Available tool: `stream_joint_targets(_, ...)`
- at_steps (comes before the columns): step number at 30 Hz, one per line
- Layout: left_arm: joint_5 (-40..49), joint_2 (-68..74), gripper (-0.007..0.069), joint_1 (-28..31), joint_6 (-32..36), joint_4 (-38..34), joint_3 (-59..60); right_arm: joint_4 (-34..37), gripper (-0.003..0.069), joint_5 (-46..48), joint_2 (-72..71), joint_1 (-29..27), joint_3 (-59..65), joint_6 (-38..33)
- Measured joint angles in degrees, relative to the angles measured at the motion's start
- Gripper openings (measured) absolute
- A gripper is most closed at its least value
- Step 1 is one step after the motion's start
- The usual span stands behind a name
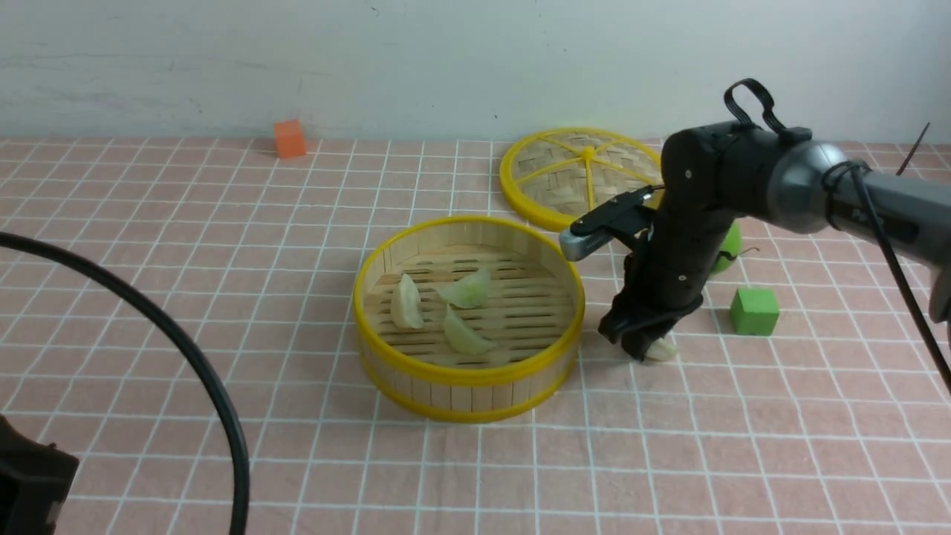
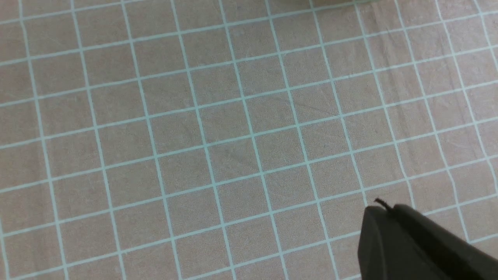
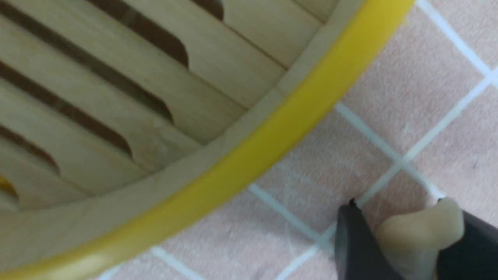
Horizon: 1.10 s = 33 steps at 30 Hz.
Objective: Put the dumplings into the steamer on the table with the pink tablecloth.
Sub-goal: 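Reach for and grasp a dumpling lying on the table beside the steamer, then place the dumpling in the bamboo steamer basket with the right gripper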
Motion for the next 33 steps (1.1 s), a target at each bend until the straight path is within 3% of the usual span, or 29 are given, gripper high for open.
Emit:
stream_joint_targets(7, 0.1, 0.0, 0.0003, 0.0, 0.1, 0.0, 0.0, 2.3, 0.0242, 5.2, -6.6, 4.0, -9.1, 4.3)
stream_joint_targets(14, -0.8, -0.4, 0.0004, 0.0, 0.2, 0.0, 0.0, 4.7, 0.0242, -0.8, -4.1, 9.8, -11.2, 6.1)
stream_joint_targets(20, -1.4, -4.6, 0.0004, 0.0, 0.2, 0.0, 1.9, 4.7, 0.0242, -3.5, 1.4, 10.7, -11.0, 8.5)
stream_joint_targets(22, -1.8, -8.0, 0.0004, 0.0, 0.2, 0.0, 4.0, 4.5, 0.0261, -3.7, 2.5, 10.7, -11.0, 9.8)
stream_joint_targets(29, -10.1, -25.9, 0.0006, 0.0, 0.2, -0.1, 17.9, 3.0, 0.0529, 0.4, 2.4, 10.7, -12.8, 12.3)
stream_joint_targets(33, -17.4, -34.5, 0.0009, 0.0, 0.2, -0.7, 24.1, 2.9, 0.0547, 7.9, -1.0, 10.7, -15.8, 12.4)
